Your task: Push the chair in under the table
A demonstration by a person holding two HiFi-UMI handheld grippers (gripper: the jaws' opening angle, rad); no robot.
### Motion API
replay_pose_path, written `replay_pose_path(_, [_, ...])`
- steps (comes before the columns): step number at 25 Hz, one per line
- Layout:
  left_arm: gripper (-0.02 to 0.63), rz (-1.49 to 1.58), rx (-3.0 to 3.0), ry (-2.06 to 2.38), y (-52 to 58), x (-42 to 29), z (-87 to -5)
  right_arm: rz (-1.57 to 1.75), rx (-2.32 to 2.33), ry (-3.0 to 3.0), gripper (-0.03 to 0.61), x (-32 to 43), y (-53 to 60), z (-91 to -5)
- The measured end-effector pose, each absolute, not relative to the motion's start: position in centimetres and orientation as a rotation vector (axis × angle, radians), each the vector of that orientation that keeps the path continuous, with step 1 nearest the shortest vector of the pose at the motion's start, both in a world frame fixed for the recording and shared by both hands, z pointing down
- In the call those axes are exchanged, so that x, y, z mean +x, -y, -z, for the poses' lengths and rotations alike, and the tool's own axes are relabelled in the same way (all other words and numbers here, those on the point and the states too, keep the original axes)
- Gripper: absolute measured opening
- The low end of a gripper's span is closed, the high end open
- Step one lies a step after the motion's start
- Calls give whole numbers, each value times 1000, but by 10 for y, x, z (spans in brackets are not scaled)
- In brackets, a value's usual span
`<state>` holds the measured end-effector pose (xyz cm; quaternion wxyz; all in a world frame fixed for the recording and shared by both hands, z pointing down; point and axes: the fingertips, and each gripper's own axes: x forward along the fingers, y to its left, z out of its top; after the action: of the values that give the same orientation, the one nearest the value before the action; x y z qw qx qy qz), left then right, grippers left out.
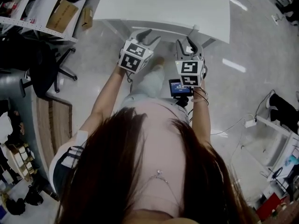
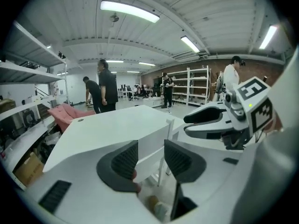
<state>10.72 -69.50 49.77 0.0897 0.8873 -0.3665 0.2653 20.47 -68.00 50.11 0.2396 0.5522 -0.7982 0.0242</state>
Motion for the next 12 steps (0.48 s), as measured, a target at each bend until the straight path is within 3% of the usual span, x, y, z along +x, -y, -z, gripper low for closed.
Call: replay_pose_path(12, [164, -661, 2664, 1099, 577, 109, -475, -50, 1583, 2238, 164, 206, 577, -476])
